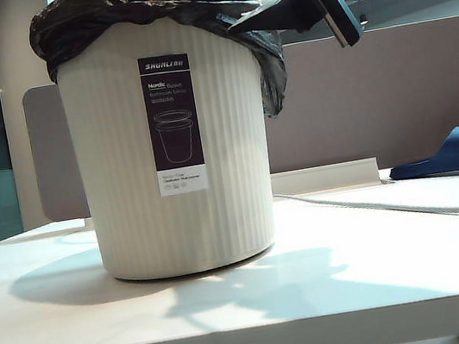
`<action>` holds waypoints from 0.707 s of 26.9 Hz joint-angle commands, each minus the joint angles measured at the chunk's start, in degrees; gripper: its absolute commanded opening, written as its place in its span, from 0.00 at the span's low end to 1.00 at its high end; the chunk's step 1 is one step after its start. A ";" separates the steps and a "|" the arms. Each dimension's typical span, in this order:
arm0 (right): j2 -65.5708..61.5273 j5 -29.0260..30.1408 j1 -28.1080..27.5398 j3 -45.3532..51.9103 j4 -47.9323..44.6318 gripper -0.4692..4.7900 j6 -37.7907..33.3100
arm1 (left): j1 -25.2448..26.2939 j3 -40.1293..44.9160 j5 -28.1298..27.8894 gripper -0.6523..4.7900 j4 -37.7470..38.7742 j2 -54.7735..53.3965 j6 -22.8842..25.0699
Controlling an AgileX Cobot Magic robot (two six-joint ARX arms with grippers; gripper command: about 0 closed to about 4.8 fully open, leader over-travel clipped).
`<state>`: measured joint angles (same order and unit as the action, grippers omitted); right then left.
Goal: Open the ring lid of the trash can, pull out the black garbage bag inside, and place it on the table.
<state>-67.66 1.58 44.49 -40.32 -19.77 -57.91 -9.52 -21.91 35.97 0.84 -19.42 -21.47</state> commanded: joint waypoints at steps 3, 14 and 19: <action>-0.79 -0.17 0.09 -0.31 -1.88 0.47 -0.63 | -0.09 -0.07 0.28 0.33 0.35 0.00 0.35; -1.53 -0.17 0.09 -0.31 -1.88 0.15 -0.57 | -0.09 1.60 0.26 0.33 0.79 0.02 0.50; -1.51 -0.17 0.11 -0.28 -1.31 0.10 -0.59 | -0.09 1.60 0.26 0.33 0.74 0.02 0.50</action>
<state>-69.34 1.50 44.51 -40.34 -20.58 -58.50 -9.52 -20.25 35.97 2.37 -19.42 -21.28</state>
